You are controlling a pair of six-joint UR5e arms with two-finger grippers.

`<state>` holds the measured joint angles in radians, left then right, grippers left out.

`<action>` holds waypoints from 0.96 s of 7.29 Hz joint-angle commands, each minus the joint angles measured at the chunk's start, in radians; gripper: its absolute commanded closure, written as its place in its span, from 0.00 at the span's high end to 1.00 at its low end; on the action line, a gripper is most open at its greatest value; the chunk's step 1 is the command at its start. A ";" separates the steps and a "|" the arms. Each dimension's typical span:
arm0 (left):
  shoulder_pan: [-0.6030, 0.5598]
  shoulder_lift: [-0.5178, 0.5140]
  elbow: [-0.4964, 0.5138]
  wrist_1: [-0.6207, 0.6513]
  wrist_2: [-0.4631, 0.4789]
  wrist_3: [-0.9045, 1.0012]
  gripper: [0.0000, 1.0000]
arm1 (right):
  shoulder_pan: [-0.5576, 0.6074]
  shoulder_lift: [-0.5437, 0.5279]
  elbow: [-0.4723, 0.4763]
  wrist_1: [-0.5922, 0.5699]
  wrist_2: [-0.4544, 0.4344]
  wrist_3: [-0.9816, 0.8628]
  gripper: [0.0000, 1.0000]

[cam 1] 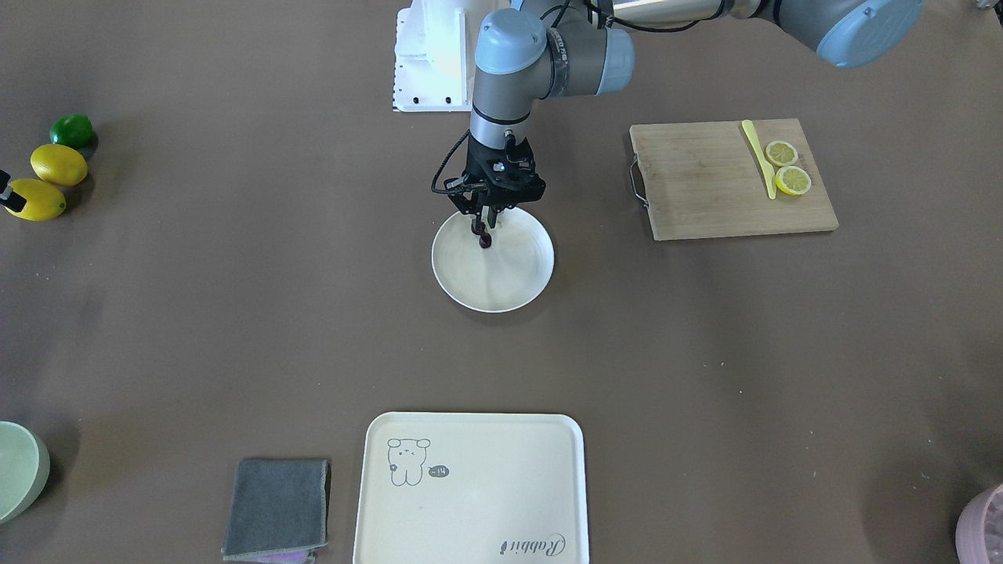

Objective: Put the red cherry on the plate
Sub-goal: 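Carry the cherries with the left gripper over the white plate and lower them, then open the left gripper onto the plate and withdraw it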

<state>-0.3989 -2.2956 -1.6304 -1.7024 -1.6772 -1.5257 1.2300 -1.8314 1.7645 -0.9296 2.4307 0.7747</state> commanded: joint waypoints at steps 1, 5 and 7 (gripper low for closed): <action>-0.009 0.001 -0.003 0.003 0.005 0.018 0.97 | 0.018 0.000 0.006 0.000 0.002 -0.003 1.00; -0.275 0.187 -0.219 0.115 -0.225 0.469 0.97 | 0.117 0.000 -0.008 -0.038 0.015 -0.243 1.00; -0.493 0.289 -0.301 0.275 -0.346 0.837 0.97 | 0.173 0.006 -0.007 -0.136 0.018 -0.423 1.00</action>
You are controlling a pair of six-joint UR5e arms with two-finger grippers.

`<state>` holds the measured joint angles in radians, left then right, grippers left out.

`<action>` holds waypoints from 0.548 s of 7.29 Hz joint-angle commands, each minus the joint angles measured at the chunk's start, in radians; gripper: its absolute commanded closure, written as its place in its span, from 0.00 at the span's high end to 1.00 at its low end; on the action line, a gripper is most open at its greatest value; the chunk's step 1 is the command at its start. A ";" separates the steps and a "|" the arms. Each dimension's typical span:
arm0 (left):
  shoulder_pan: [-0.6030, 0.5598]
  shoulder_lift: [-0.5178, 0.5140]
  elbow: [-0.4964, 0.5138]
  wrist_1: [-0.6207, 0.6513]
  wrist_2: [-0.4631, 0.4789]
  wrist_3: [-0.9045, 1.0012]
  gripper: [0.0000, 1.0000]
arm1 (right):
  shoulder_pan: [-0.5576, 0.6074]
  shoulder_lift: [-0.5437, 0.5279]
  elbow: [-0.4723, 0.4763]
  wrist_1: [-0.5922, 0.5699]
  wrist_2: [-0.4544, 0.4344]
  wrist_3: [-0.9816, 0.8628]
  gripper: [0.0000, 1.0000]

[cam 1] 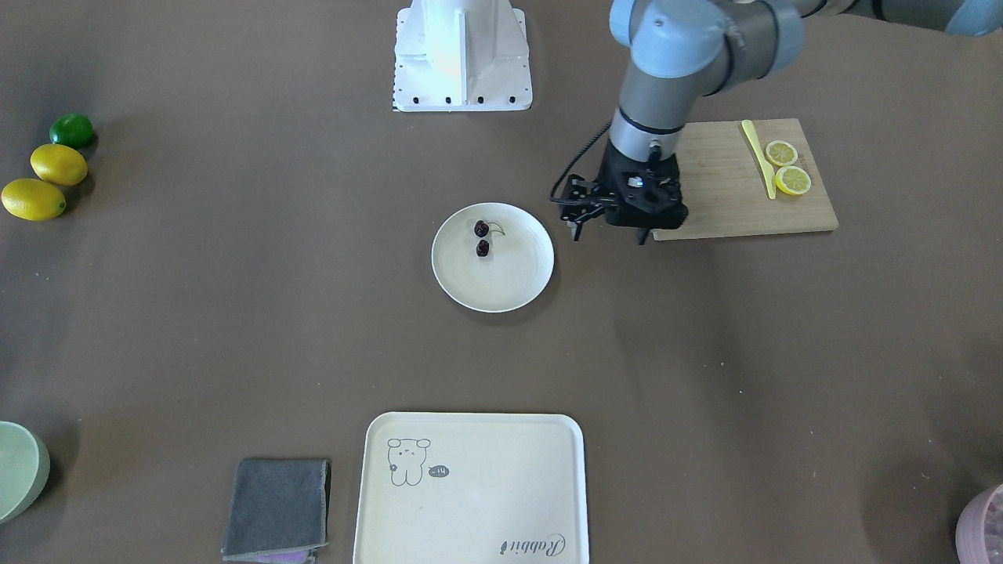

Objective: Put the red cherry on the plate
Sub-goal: 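Open the left gripper onto the plate and withdraw it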

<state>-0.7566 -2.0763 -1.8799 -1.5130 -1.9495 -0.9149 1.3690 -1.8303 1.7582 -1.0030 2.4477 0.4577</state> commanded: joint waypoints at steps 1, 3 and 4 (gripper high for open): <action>-0.241 0.149 -0.051 0.085 -0.122 0.410 0.97 | 0.059 0.005 0.001 -0.101 0.000 -0.175 1.00; -0.538 0.276 0.005 0.089 -0.297 0.839 0.97 | 0.070 0.005 0.000 -0.144 -0.003 -0.215 1.00; -0.664 0.339 0.069 0.086 -0.401 1.022 0.97 | 0.073 0.005 0.000 -0.157 -0.003 -0.223 1.00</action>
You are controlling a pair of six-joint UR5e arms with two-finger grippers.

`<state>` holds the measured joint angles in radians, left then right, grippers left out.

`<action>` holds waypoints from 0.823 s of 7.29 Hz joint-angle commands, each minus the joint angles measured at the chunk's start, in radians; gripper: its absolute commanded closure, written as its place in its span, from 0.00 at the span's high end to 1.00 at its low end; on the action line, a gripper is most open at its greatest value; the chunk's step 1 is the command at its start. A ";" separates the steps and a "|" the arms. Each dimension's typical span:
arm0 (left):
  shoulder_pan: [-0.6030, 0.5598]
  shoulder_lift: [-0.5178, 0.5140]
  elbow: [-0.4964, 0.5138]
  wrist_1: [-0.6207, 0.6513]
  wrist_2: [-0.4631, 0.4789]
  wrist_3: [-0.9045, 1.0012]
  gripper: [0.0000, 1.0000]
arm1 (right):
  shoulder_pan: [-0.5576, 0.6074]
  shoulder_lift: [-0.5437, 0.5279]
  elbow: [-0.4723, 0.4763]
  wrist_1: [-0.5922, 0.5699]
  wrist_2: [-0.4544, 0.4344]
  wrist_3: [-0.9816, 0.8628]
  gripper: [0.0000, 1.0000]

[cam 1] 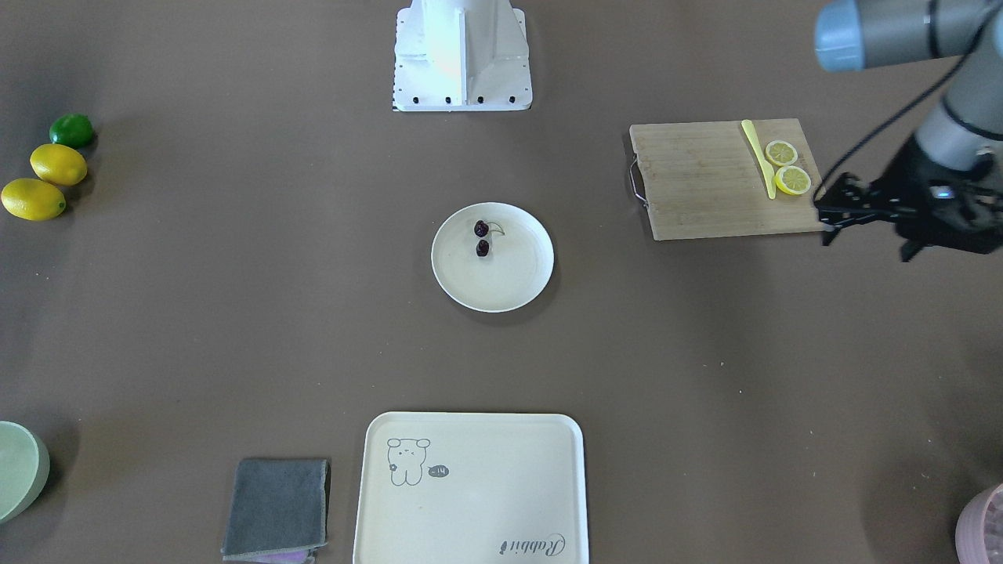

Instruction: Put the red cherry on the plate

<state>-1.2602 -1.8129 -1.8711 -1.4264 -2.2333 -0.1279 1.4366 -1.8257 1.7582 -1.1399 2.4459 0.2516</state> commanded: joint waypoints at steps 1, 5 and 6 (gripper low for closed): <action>-0.227 0.155 0.079 -0.008 -0.161 0.375 0.97 | -0.002 0.002 0.000 -0.023 -0.004 -0.018 1.00; -0.318 0.330 0.093 -0.101 -0.061 0.464 0.97 | 0.019 0.087 0.010 -0.191 -0.010 -0.118 1.00; -0.323 0.327 0.095 -0.100 -0.062 0.461 0.97 | 0.057 0.126 0.023 -0.290 -0.014 -0.183 1.00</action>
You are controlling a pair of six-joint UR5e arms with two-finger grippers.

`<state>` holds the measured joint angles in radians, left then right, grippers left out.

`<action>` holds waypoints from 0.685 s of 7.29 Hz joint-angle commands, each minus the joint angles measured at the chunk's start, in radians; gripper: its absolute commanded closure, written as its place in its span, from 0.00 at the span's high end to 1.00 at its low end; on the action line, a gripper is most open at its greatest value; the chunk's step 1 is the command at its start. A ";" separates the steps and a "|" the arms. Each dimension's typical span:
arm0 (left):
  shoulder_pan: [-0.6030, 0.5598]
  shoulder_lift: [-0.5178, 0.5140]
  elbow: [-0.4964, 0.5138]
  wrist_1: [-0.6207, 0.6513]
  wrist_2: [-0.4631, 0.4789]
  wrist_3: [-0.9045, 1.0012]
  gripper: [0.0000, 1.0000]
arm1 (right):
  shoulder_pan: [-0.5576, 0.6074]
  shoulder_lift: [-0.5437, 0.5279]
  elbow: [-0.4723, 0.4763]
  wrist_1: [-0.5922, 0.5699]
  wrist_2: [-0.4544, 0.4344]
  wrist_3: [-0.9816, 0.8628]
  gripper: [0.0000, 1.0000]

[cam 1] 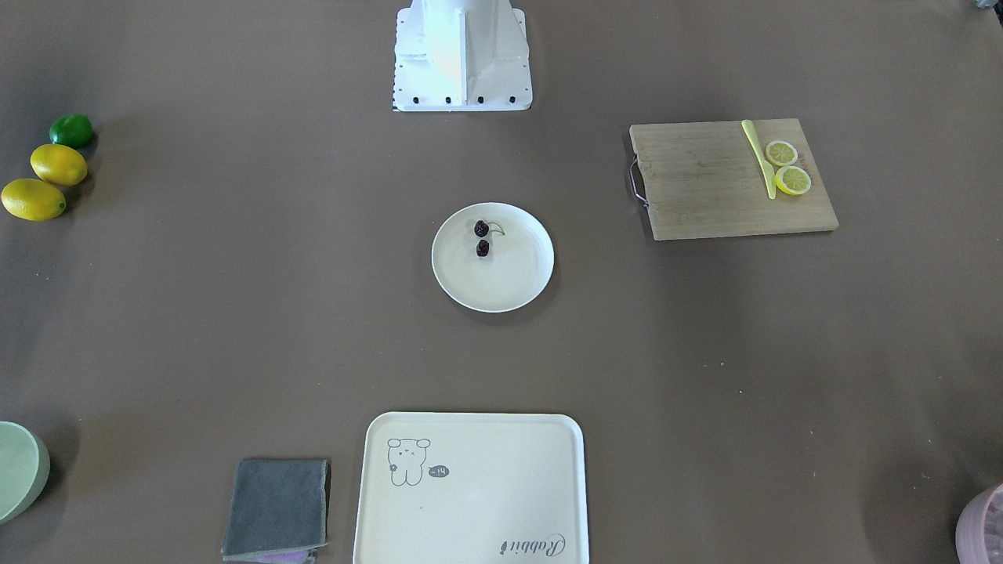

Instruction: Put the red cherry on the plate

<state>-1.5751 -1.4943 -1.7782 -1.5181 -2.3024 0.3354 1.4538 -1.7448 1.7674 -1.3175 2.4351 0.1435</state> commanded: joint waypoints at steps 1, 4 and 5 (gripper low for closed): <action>-0.008 0.002 0.002 -0.010 0.008 -0.003 0.98 | 0.068 0.089 0.038 -0.234 -0.039 -0.141 1.00; -0.008 0.005 -0.004 -0.016 -0.014 -0.001 0.98 | 0.141 0.123 0.150 -0.512 -0.125 -0.321 1.00; -0.005 -0.007 0.014 -0.031 -0.012 -0.001 0.98 | 0.154 0.122 0.152 -0.520 -0.134 -0.338 1.00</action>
<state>-1.5825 -1.4927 -1.7764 -1.5362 -2.3137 0.3339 1.5851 -1.6245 1.9042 -1.7986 2.3240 -0.1548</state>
